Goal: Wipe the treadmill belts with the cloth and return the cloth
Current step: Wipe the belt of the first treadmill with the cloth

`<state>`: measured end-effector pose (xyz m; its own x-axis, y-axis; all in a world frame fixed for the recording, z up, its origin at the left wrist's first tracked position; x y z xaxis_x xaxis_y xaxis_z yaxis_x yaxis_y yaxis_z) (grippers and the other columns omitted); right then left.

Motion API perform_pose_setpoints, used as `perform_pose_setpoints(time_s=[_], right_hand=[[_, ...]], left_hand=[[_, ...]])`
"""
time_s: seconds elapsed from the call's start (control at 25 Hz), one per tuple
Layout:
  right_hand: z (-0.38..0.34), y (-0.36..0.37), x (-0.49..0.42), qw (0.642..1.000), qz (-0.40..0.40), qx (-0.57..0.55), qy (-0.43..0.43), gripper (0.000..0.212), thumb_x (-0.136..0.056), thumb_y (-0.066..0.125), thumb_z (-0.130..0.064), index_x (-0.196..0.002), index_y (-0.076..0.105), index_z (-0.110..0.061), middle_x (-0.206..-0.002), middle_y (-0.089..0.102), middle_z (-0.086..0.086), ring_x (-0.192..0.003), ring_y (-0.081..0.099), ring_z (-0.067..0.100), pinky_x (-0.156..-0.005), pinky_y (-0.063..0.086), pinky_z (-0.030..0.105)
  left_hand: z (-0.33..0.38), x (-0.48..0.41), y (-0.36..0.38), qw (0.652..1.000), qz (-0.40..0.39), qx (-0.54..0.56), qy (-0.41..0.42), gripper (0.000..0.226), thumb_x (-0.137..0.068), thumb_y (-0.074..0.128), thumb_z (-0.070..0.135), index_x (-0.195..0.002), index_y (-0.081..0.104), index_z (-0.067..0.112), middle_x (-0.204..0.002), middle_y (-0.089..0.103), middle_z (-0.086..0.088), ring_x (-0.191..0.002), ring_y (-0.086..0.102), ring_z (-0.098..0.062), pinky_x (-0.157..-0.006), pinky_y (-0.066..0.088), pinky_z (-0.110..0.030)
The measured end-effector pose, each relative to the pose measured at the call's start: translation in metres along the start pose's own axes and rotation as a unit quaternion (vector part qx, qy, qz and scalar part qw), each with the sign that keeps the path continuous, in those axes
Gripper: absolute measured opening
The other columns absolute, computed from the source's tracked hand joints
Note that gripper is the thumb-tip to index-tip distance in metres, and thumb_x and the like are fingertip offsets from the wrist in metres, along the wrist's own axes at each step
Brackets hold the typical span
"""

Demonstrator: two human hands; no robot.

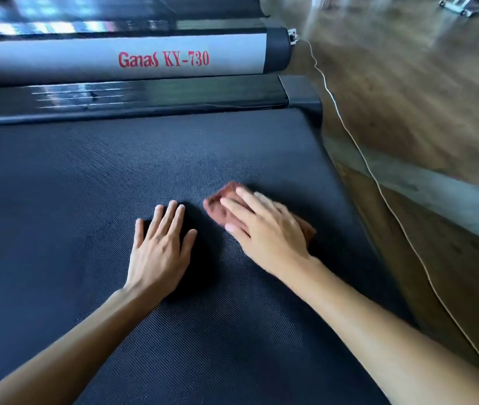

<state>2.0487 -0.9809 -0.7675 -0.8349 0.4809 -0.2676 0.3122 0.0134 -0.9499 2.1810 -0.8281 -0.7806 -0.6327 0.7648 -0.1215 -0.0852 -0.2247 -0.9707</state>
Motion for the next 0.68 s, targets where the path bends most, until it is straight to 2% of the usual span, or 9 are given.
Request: perform_pose_setpoints(time_s=[0.04, 0.12, 0.24, 0.32, 0.36, 0.44, 0.56, 0.68], right_hand=[[0.010, -0.006, 0.019, 1.000, 0.013, 0.001, -0.009, 0.051, -0.091, 0.040, -0.055, -0.138, 0.049, -0.040, -0.150, 0.042, -0.009, -0.130, 0.047, 0.021, -0.102, 0.039, 0.040], [0.054, -0.019, 0.030, 0.999, 0.017, 0.019, 0.037, 0.051, -0.091, 0.039, -0.056, -0.138, 0.049, -0.040, -0.150, 0.042, -0.010, -0.130, 0.047, 0.019, -0.102, 0.040, 0.040], [0.122, -0.020, -0.018, 0.985, 0.010, 0.051, 0.165, 0.050, -0.094, 0.045, -0.054, -0.143, 0.042, -0.040, -0.156, 0.032, -0.009, -0.136, 0.039, 0.022, -0.107, 0.035, 0.041], [0.130, -0.008, -0.066, 0.979, 0.012, 0.056, 0.198, 0.050, -0.095, 0.045, -0.052, -0.143, 0.040, -0.039, -0.156, 0.031, -0.006, -0.135, 0.038, 0.025, -0.106, 0.033, 0.043], [0.119, -0.002, -0.086, 0.980, 0.010, 0.053, 0.190, 0.049, -0.095, 0.045, -0.052, -0.142, 0.041, -0.039, -0.154, 0.032, -0.005, -0.133, 0.039, 0.026, -0.104, 0.033, 0.043], [0.077, 0.010, -0.101, 0.992, 0.014, 0.034, 0.119, 0.047, -0.093, 0.046, -0.051, -0.138, 0.046, -0.039, -0.149, 0.039, -0.006, -0.128, 0.044, 0.025, -0.101, 0.036, 0.042], [0.033, 0.007, -0.044, 1.000, 0.023, -0.016, 0.006, 0.048, -0.089, 0.048, -0.051, -0.134, 0.054, -0.038, -0.147, 0.046, -0.008, -0.126, 0.049, 0.021, -0.102, 0.041, 0.040], [0.074, -0.016, -0.004, 0.998, 0.030, 0.017, 0.045, 0.049, -0.089, 0.046, -0.054, -0.136, 0.052, -0.040, -0.148, 0.044, -0.013, -0.127, 0.049, 0.015, -0.100, 0.042, 0.038]], left_hand=[[-0.002, -0.012, 0.000, 1.000, 0.002, 0.000, 0.000, 0.063, -0.099, 0.020, 0.052, -0.152, 0.025, 0.017, -0.161, 0.015, 0.005, -0.149, 0.006, -0.016, -0.120, 0.007, -0.046], [-0.004, -0.039, 0.002, 1.000, -0.003, 0.002, 0.000, 0.061, -0.101, 0.027, 0.048, -0.153, 0.024, 0.016, -0.161, 0.014, 0.004, -0.149, 0.006, -0.018, -0.120, 0.005, -0.047], [-0.002, -0.074, 0.004, 1.000, -0.015, 0.002, -0.004, 0.061, -0.101, 0.028, 0.047, -0.153, 0.022, 0.016, -0.162, 0.012, 0.003, -0.149, 0.004, -0.018, -0.120, 0.003, -0.047], [0.001, -0.086, 0.008, 1.000, -0.016, -0.007, -0.003, 0.062, -0.101, 0.026, 0.047, -0.153, 0.021, 0.015, -0.162, 0.011, 0.003, -0.149, 0.004, -0.018, -0.119, 0.004, -0.047], [0.003, -0.088, 0.009, 1.000, -0.013, -0.009, -0.002, 0.062, -0.101, 0.026, 0.047, -0.153, 0.021, 0.015, -0.162, 0.012, 0.003, -0.149, 0.004, -0.018, -0.119, 0.004, -0.047], [0.003, -0.090, 0.012, 1.000, -0.008, -0.008, -0.004, 0.062, -0.101, 0.026, 0.048, -0.153, 0.021, 0.015, -0.162, 0.011, 0.004, -0.149, 0.003, -0.017, -0.119, 0.003, -0.047], [0.000, -0.088, 0.014, 1.000, 0.005, -0.005, -0.002, 0.063, -0.100, 0.028, 0.049, -0.153, 0.022, 0.016, -0.162, 0.011, 0.004, -0.149, 0.004, -0.016, -0.120, 0.003, -0.046], [-0.001, -0.088, 0.015, 1.000, 0.018, 0.004, 0.000, 0.063, -0.099, 0.029, 0.049, -0.153, 0.023, 0.017, -0.161, 0.013, 0.005, -0.149, 0.005, -0.016, -0.120, 0.002, -0.046]])
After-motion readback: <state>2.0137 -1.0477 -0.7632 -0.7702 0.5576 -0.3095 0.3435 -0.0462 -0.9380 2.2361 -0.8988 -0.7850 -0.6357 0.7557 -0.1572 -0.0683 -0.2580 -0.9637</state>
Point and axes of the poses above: each hand's wrist, its own x-axis away from the middle knuckle, its own y-axis out of the palm, z = x × y, the point moved 3 cm from there along -x, towards the middle knuckle
